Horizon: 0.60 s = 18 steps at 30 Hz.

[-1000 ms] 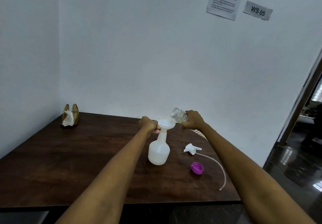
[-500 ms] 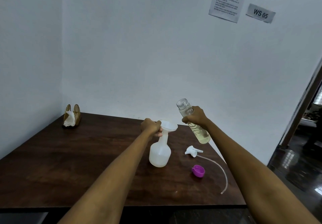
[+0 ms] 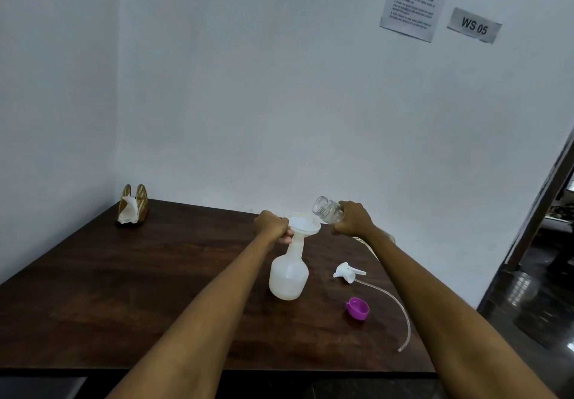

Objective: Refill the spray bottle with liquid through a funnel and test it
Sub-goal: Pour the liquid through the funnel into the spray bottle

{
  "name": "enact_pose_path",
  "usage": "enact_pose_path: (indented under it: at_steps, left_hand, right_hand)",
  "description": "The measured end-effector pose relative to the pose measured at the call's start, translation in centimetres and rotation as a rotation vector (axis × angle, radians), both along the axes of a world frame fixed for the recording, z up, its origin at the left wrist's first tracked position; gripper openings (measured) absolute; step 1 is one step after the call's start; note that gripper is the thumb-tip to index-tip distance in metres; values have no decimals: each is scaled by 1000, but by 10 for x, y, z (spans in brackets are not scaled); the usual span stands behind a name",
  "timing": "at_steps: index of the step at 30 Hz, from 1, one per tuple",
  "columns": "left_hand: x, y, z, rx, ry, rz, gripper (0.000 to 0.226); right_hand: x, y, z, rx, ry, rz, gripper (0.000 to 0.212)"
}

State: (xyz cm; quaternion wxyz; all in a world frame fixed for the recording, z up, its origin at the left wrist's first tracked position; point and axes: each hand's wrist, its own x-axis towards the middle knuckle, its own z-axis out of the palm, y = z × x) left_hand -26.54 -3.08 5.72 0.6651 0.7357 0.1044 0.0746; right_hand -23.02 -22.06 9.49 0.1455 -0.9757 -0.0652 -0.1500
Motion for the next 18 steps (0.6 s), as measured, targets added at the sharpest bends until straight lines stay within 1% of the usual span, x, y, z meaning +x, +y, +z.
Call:
enact_pose_path:
  at_steps: [5, 11, 14, 15, 18]
  left_hand:
    - [-1, 2, 1, -5, -9, -10, 17]
    - [1, 1, 1, 12, -18, -13, 26]
    - [4, 5, -4, 9, -16, -5, 27]
    - [4, 5, -4, 10, -15, -5, 27]
    - [4, 4, -4, 10, -22, -8, 26]
  right_hand:
    - [2, 1, -3, -95, -23, 11, 28]
    - [2, 1, -2, -131, -17, 9, 34]
    - [3, 5, -5, -145, -7, 13, 30]
    - [3, 5, -5, -144, -7, 14, 30]
    - [2, 4, -3, -140, -16, 14, 42]
